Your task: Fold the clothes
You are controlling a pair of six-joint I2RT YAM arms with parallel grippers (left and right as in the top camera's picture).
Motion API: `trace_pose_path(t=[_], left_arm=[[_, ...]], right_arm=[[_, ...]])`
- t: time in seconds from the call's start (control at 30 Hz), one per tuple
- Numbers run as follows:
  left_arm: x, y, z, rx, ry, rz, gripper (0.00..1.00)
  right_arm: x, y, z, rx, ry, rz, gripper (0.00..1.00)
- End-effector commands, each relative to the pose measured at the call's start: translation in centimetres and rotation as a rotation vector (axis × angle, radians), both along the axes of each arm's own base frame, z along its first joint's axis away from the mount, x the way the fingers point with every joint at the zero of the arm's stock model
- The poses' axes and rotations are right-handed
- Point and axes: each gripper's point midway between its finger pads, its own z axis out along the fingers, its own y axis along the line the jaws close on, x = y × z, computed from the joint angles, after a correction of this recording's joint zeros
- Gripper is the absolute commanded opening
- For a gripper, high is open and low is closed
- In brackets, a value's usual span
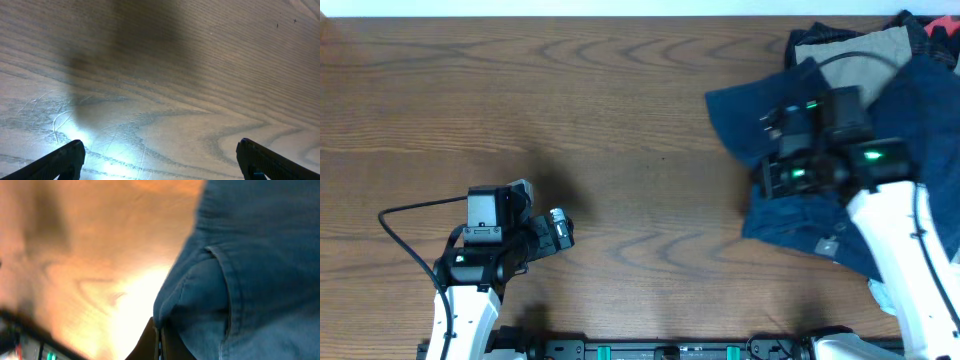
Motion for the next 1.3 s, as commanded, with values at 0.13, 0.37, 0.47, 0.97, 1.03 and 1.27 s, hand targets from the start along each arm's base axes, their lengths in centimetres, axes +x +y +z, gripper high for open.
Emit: trace_pose_path(t=[0.13,0.37,0.47,0.97,1.03,1.27], left_arm=[[0.4,-0.2,0.7,-0.010,-0.017,-0.007,0.98],[0.4,-0.2,0.7,-0.070,0.018,0.114,0.98],[0.3,-0.2,0.6,-0.127,0.056,0.232,0.98],[-1.0,-7.7,0.2,-0.358,0.191,0.033,0.99],[-1.3,-9.5,-0.3,-0.352,0.203,-0.043,0.99],[-1.6,-16.3,-2.1,-0.376,0.231,-0.216,0.99]], right_arm=[[-2.7,8.0,-4.2,0.081,0.079,0.242,0.01],[-1.3,7.6,-6.7,-0.064,0.047,0.223,0.71],[0.0,3.7,-6.8,-0.207,0.033,0.090,0.99],[0.2,-8.9,-4.3,-0.322,0.094,-0.283,0.99],[-0.2,-9.7,-4.4,-0.325,0.115,-0.308,0.99],[-1.3,-11.8,-4.6,-0.331,0.175,-0.372,0.99]])
